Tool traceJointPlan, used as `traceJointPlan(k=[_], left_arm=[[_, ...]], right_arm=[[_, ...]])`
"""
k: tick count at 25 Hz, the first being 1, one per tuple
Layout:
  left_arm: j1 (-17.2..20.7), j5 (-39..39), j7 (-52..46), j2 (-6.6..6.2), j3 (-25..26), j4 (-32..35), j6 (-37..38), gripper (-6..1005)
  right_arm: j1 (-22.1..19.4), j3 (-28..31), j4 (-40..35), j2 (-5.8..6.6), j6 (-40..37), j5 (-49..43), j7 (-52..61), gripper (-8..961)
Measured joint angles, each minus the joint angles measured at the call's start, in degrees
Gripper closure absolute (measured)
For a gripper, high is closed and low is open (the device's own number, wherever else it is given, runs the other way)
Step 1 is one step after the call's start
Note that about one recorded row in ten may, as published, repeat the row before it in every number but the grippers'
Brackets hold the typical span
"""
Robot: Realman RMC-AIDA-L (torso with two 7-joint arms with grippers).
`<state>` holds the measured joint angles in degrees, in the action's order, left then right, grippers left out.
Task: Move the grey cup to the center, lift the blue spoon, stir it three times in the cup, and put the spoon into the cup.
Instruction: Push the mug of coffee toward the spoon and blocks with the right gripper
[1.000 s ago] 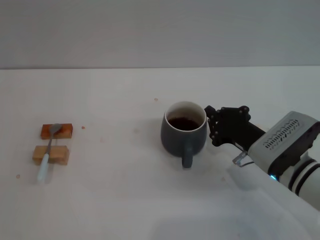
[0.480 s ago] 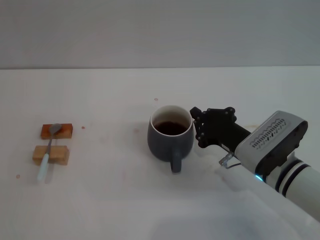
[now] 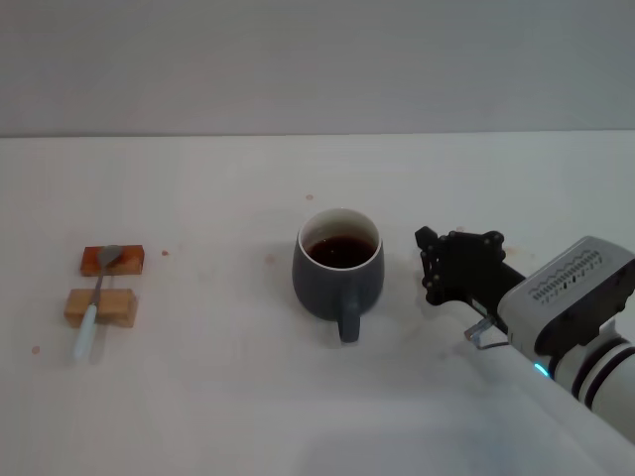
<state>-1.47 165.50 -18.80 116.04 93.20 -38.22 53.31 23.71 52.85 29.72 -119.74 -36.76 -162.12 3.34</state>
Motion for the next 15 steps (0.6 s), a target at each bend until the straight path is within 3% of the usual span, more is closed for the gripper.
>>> traceJointPlan(k=[6, 15], left_arm=[[1.08, -0.01, -0.01, -0.18, -0.63, -1.80, 0.03, 299], [1.84, 0.00, -0.01, -0.16, -0.66, -1.95, 0.69, 299]], right_arm=[[-0.81, -4.09, 1.85, 0.05, 0.07, 3.07, 0.03, 936], [-0.94, -5.65, 4.63, 0.24, 1.63, 3.30, 0.06, 934]])
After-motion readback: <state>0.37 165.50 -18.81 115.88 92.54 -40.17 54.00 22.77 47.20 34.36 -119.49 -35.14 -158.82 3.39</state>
